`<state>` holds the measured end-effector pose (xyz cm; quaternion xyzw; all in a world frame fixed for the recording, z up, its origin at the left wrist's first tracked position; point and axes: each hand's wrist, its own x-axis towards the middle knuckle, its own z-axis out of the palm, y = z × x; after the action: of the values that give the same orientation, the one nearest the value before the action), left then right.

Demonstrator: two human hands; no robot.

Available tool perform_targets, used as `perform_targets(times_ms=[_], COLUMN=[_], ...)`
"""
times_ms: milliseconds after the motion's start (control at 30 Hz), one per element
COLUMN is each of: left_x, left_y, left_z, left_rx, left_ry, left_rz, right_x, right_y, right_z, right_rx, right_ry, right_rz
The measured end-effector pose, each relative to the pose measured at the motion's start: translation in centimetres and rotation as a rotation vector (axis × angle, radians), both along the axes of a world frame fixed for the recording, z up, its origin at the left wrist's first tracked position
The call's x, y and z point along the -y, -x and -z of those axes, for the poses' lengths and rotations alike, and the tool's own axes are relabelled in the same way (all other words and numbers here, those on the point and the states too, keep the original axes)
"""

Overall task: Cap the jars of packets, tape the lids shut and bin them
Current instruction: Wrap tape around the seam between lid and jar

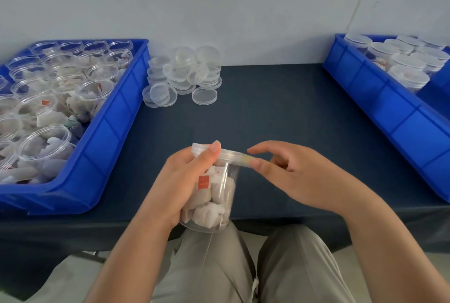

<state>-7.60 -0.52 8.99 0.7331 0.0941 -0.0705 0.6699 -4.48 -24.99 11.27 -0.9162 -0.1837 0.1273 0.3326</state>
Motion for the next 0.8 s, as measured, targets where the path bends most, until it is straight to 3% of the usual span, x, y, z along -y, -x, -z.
perform_targets(times_ms=[267,500,567,700,800], left_x=[-0.9,-1.1,-1.0,-1.4,-0.6], left_y=[0.1,-0.1,-0.1,-0.8,-0.6], left_z=[-0.1,0.5,0.2,0.1,-0.3], left_rx=[-0.051,0.052,0.080,0.124,0.187], left_ry=[0.295,0.421,0.325,-0.097,-0.212], left_rz=[0.118,0.308,0.276,0.151,0.016], right_x=[-0.9,-1.6,-1.6,-1.2,-1.5], right_y=[-0.8,-0.7,-0.6,-0.2,0.0], right_z=[0.2,1.1,1.4,1.7,1.9], right_rx=[-0.024,-0.089,-0.070,-0.029,0.016], right_ry=[-0.082,-0.130,-0.155,-0.139,-0.123], right_rz=[-0.052,-0.142,-0.143,-0.088,-0.014])
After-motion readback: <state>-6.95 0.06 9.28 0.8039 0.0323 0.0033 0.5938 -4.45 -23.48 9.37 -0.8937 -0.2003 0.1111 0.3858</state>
